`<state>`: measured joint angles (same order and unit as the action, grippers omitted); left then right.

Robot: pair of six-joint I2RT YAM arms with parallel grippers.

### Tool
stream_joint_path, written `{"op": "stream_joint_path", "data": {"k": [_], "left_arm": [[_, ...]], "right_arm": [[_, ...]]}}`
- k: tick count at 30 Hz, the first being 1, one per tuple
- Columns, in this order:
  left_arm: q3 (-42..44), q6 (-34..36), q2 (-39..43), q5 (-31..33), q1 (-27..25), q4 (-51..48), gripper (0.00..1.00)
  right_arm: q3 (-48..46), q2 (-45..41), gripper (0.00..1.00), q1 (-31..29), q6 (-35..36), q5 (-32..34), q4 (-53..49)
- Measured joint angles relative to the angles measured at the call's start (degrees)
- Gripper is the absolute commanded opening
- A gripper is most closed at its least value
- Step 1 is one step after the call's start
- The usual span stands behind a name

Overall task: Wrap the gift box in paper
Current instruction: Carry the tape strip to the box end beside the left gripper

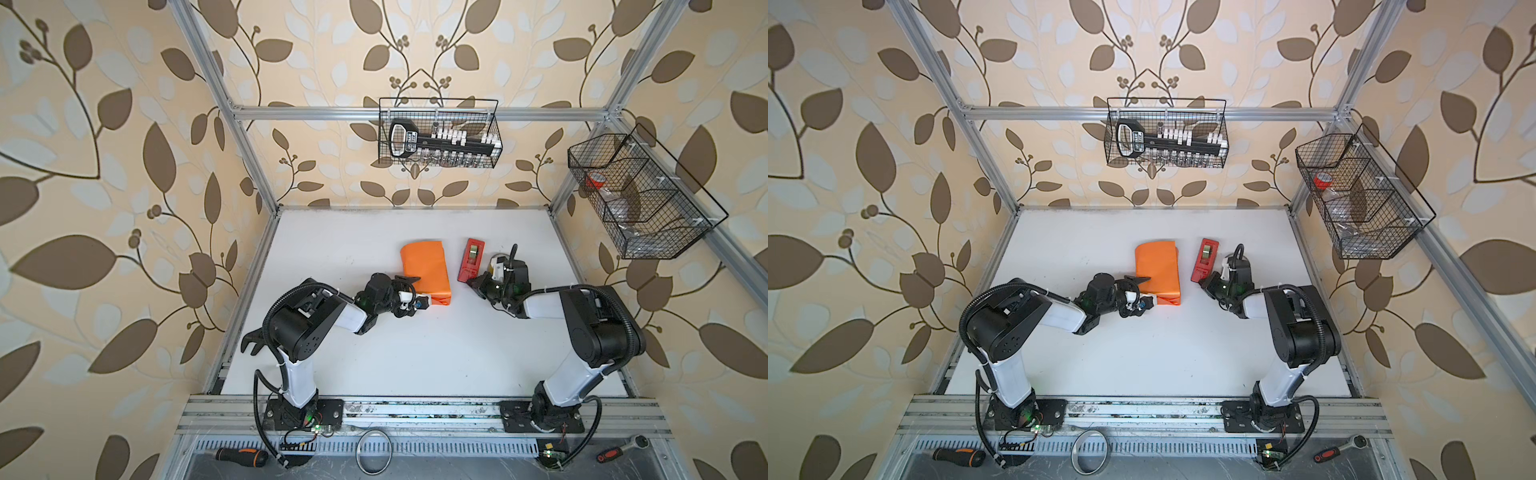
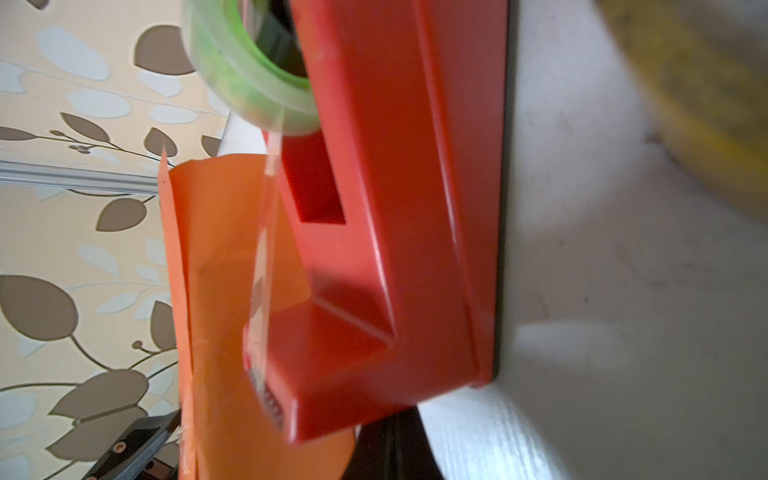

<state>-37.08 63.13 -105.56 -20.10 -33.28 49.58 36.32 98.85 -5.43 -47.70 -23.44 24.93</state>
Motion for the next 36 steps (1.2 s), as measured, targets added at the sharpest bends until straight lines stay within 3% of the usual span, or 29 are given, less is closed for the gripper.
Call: {"op": "stream_joint_path", "data": {"k": [11, 20, 27, 36], "left_arm": [[0.0, 0.0, 0.0, 0.0, 0.0, 0.0, 0.77], [0.0, 0.0, 0.0, 0.0, 0.0, 0.0, 0.77], [0.0, 0.0, 0.0, 0.0, 0.0, 0.0, 0.77], [0.0, 0.0, 0.0, 0.0, 0.0, 0.0, 0.77]], "right_arm": [[-1.6, -2.6, 0.00, 0.1, 0.8, 5.2, -5.1], [-12.1, -21.5, 0.00, -1.4, 5.3, 1.1, -5.9], [-15.5, -28.4, 0.00, -10.5, 7.0, -3.6, -5.1], [-15.0, -21.0, 0.00, -21.9, 6.6, -5.6, 4.5]]}}
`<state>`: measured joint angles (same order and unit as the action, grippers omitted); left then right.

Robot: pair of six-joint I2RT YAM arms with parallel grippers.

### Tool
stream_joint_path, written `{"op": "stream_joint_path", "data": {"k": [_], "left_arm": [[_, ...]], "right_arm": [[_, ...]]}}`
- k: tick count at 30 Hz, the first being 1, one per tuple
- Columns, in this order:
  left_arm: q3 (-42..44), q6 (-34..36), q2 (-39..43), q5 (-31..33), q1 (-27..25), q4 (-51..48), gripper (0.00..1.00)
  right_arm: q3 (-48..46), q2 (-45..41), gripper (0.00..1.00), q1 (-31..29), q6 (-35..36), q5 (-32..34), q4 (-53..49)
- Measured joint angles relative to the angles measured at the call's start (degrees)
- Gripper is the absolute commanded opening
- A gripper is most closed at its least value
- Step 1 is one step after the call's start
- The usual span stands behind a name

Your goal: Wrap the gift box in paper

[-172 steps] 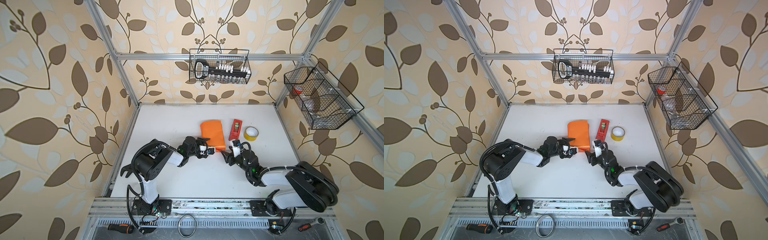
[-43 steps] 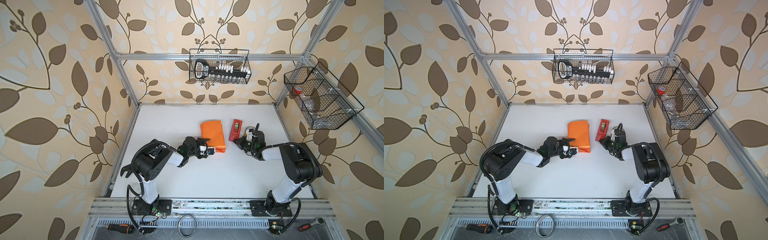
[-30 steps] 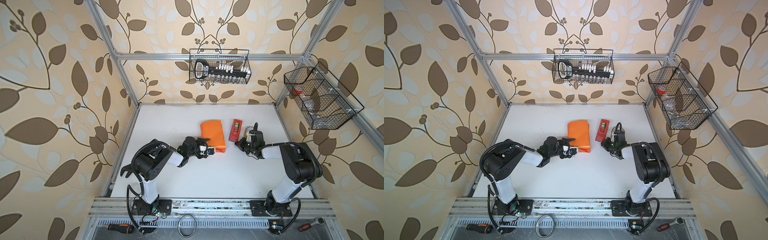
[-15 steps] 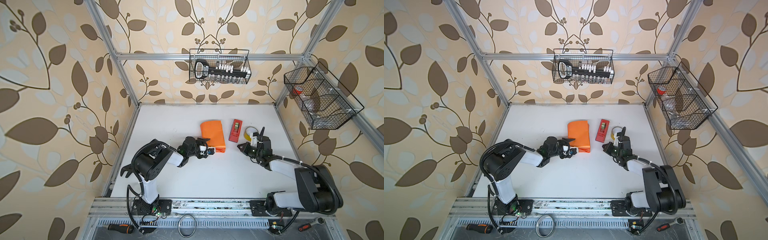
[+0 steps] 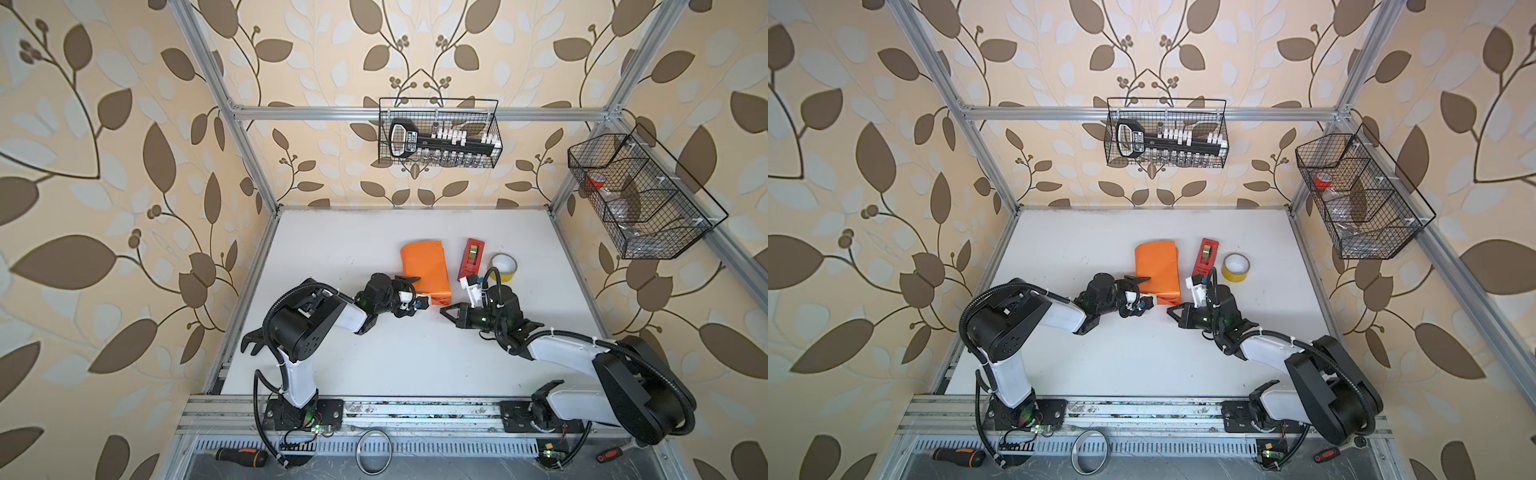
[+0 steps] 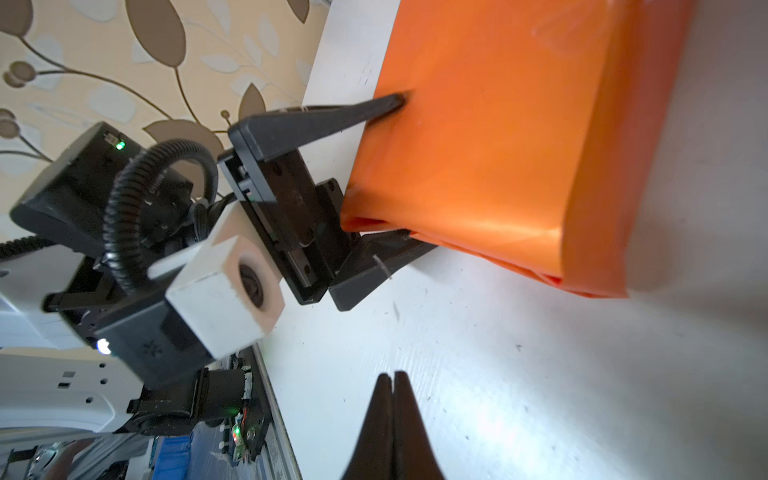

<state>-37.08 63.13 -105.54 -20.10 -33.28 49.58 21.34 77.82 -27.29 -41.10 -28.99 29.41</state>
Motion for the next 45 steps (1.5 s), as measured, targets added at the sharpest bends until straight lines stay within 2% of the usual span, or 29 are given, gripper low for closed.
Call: {"op": "stream_joint_path", "data": {"k": [5, 20, 45], "left_arm": [[0.0, 0.0, 0.0, 0.0, 0.0, 0.0, 0.77], [0.0, 0.0, 0.0, 0.0, 0.0, 0.0, 0.77], [0.0, 0.0, 0.0, 0.0, 0.0, 0.0, 0.77]], "right_arm": [[2.3, 5.0, 0.00, -1.7, -0.2, -0.2, 3.4], [4.8, 11.4, 0.00, -1.9, -1.0, -0.2, 9.6], [5.0, 16.5, 0.00, -0.9, -2.4, 0.1, 14.3]]}}
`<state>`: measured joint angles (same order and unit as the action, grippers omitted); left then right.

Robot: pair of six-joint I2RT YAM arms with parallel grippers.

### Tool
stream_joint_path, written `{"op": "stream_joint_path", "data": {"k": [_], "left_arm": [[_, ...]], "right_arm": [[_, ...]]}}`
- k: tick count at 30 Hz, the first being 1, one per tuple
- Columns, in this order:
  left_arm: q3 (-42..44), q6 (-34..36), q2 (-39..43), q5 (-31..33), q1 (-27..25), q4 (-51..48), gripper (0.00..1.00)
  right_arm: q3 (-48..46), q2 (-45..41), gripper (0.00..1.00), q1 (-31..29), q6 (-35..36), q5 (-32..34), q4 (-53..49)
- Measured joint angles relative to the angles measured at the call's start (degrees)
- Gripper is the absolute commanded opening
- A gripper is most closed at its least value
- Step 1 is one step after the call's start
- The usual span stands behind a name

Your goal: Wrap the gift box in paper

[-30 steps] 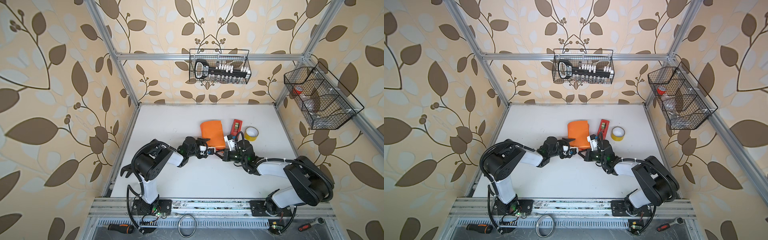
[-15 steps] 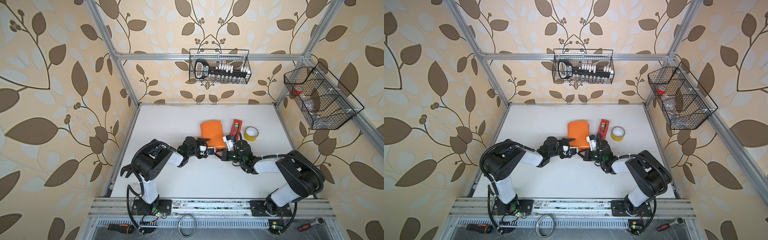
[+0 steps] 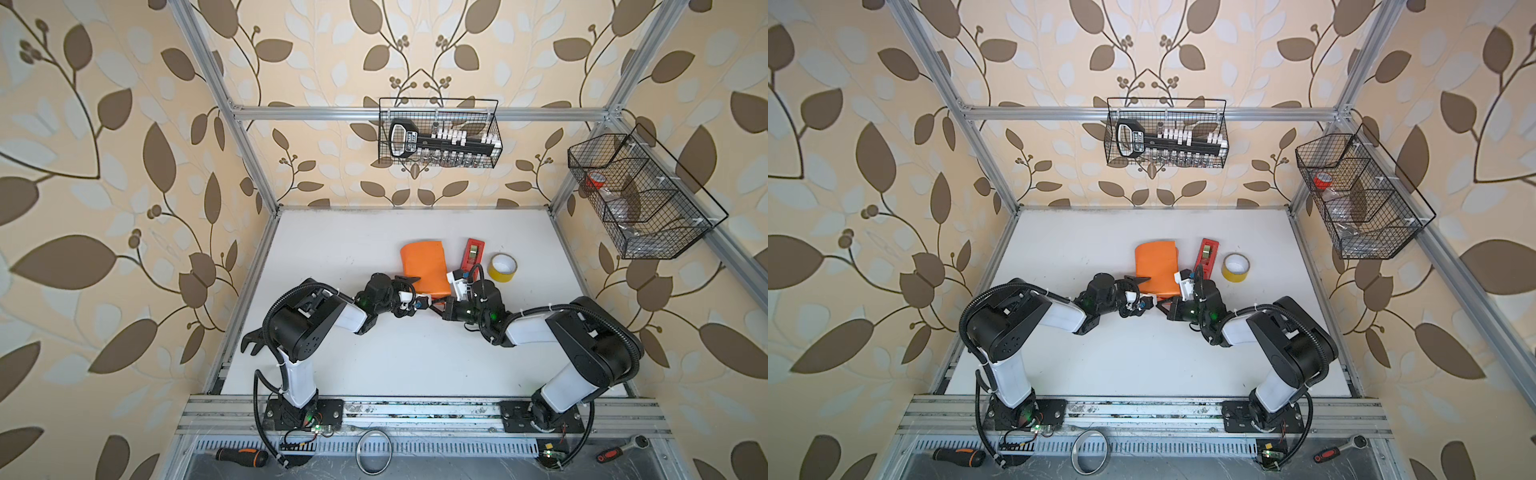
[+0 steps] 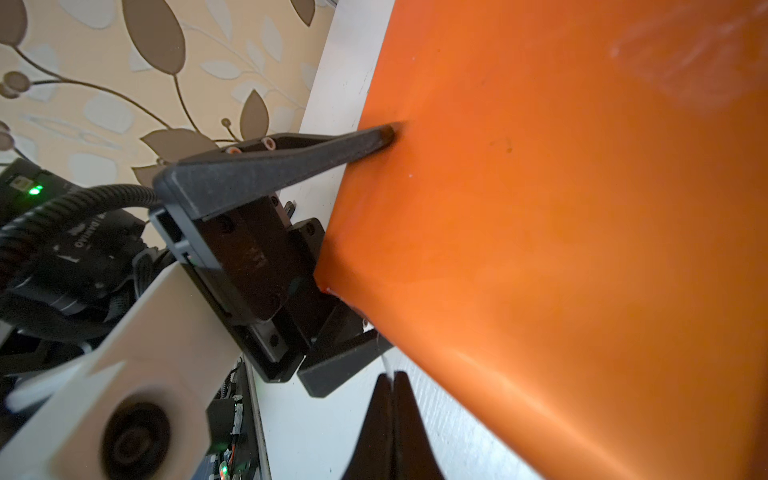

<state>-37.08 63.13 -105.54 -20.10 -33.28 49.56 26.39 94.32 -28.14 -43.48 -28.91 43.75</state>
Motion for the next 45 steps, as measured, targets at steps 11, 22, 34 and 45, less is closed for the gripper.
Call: {"op": "stream_joint_path", "data": {"k": [11, 22, 34, 45], "left_arm": [[0.0, 0.0, 0.0, 0.0, 0.0, 0.0, 0.77], [0.0, 0.0, 0.0, 0.0, 0.0, 0.0, 0.76], [0.0, 0.0, 0.0, 0.0, 0.0, 0.0, 0.76], [0.0, 0.0, 0.0, 0.0, 0.0, 0.0, 0.76]], "right_arm": [[1.9, 1.1, 0.00, 0.0, -0.4, 1.0, 0.0], [2.6, 1.5, 0.00, 0.1, -0.4, 2.1, -0.9], [2.6, 1.9, 0.00, -0.1, -0.3, 4.3, -2.9], [3.5, 2.2, 0.00, -0.4, -0.2, 5.6, -3.7]]}}
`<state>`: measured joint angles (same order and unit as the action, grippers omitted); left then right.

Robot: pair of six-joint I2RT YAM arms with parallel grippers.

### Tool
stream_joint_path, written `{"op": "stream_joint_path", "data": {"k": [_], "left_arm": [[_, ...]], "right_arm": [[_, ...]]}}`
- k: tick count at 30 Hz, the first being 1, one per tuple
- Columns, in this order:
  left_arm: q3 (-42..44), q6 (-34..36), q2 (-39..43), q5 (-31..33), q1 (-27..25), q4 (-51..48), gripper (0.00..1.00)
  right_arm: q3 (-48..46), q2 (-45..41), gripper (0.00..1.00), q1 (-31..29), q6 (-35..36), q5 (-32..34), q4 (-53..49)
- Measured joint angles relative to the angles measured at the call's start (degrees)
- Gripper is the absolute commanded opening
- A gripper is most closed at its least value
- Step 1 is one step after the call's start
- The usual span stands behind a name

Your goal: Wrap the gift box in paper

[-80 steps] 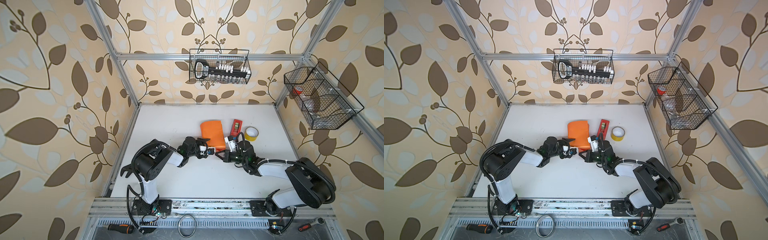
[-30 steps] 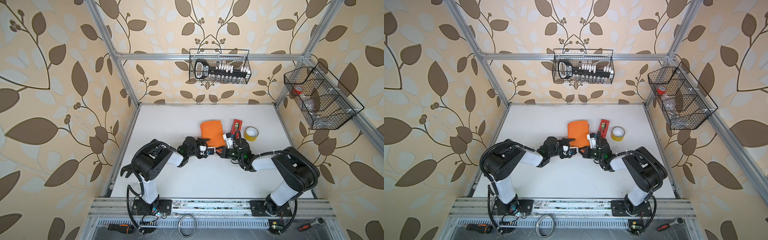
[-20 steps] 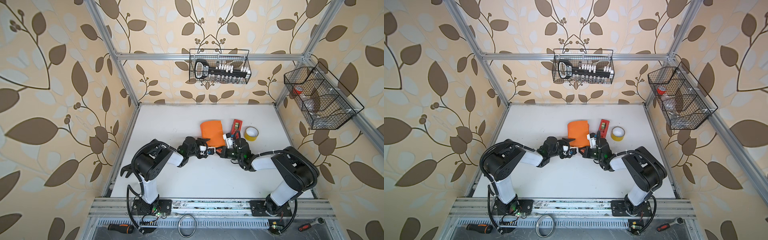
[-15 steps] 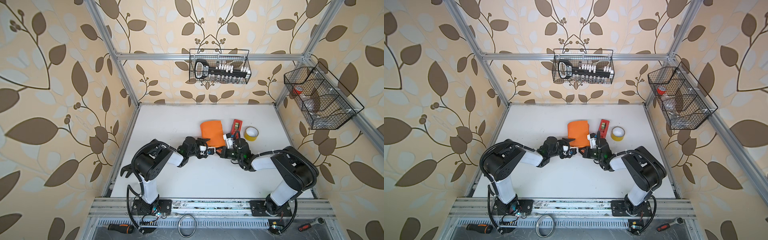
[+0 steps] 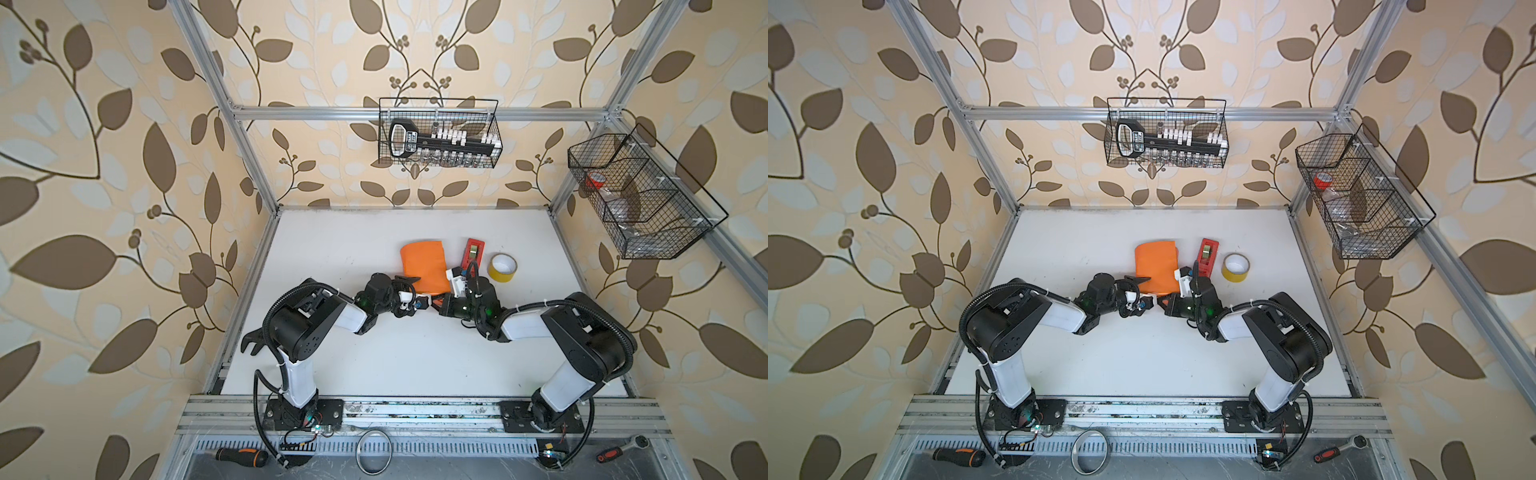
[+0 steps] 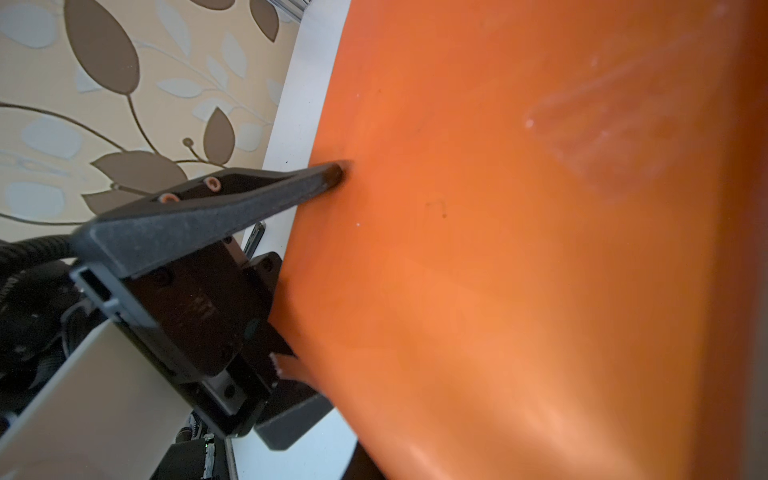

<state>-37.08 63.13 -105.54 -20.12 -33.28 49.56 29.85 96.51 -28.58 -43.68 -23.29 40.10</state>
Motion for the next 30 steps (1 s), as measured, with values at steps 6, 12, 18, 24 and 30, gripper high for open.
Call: {"op": "stream_joint_path", "data": {"k": [6, 12, 18, 24, 30], "left_arm": [[0.0, 0.0, 0.0, 0.0, 0.0, 0.0, 0.76], [0.0, 0.0, 0.0, 0.0, 0.0, 0.0, 0.76], [-0.1, 0.0, 0.0, 0.1, 0.0, 0.0, 0.76], [-0.1, 0.0, 0.0, 0.1, 0.0, 0.0, 0.76], [-0.1, 0.0, 0.0, 0.7, 0.0, 0.1, 0.76]], "right_arm": [[0.2, 0.0, 0.01, -0.4, -0.4, 1.2, -0.1], [0.3, 0.0, 0.09, -1.0, -2.0, 2.6, -0.3], [0.3, -0.1, 0.17, -1.2, -4.2, 4.5, -0.9], [0.3, -0.5, 0.22, -1.7, -6.3, 5.7, -1.1], [0.3, -0.7, 0.25, -1.8, -8.4, 7.9, -1.5]]}}
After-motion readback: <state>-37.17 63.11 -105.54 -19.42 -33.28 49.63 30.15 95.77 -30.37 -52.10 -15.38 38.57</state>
